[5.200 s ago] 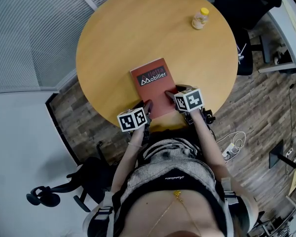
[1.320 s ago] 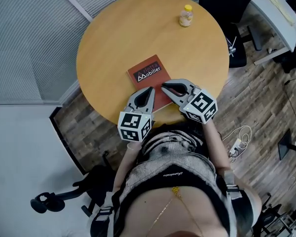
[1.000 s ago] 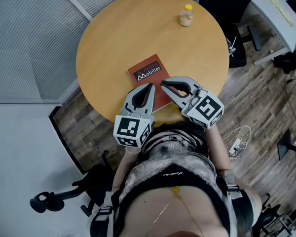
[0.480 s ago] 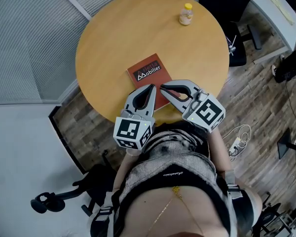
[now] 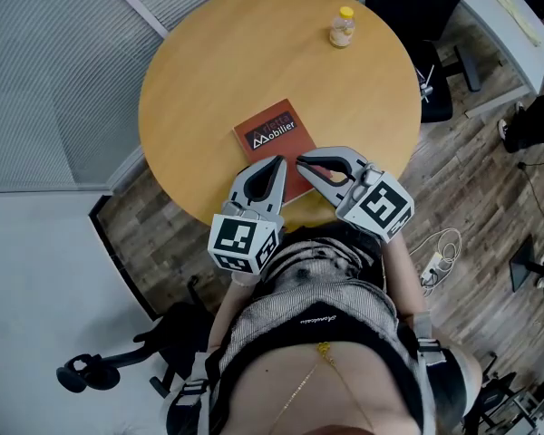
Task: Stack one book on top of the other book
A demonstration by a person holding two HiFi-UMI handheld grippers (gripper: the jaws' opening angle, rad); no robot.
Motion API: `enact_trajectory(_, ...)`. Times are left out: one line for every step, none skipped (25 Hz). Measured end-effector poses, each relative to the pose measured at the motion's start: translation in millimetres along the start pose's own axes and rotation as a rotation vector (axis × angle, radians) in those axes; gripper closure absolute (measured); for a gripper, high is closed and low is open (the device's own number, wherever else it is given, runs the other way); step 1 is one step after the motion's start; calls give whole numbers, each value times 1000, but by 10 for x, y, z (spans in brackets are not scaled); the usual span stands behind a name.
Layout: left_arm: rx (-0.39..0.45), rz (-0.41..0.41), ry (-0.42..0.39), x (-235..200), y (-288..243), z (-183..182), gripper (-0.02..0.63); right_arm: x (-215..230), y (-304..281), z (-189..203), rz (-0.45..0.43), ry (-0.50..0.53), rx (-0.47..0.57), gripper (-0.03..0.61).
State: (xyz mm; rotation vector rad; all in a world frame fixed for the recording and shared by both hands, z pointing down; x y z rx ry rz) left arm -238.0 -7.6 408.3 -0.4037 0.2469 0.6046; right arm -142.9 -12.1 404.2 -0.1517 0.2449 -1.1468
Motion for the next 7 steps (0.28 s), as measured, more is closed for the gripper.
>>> enact_trajectory(-1, -2, 0, -8, -1, 0, 594, 1, -4, 5, 2, -3, -5, 546)
enact_trajectory(-1, -3, -1, -14, -2, 0, 594, 3, -6, 10, 3, -3, -7, 546)
enact_trajectory(-1, -4, -1, -16, -3, 1, 594, 4, -6, 13, 4, -7, -8, 546)
enact_trajectory(-2, -4, -2, -16, -3, 3, 593, 1, -6, 12, 6, -15, -9, 546)
enact_trajectory(-4, -4, -3, -13, -4, 5, 594, -1, -6, 11, 7, -21, -9, 546)
enact_trajectory(-5, -3, -4, -9, -4, 8, 594, -3, -6, 11, 6, -22, -9, 546)
enact_trajectory(-6, -2, -5, -4, -5, 11, 594, -5, -5, 12, 5, -21, -9, 546)
Point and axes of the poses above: the fingertips, and each gripper's own axes: y backward along the fingers, x to its right, z out of its underside, the point moved 5 cm from there along y, backward along the fingers, and after that the axes turned 9 degrees about y, right-handed, at the moved point
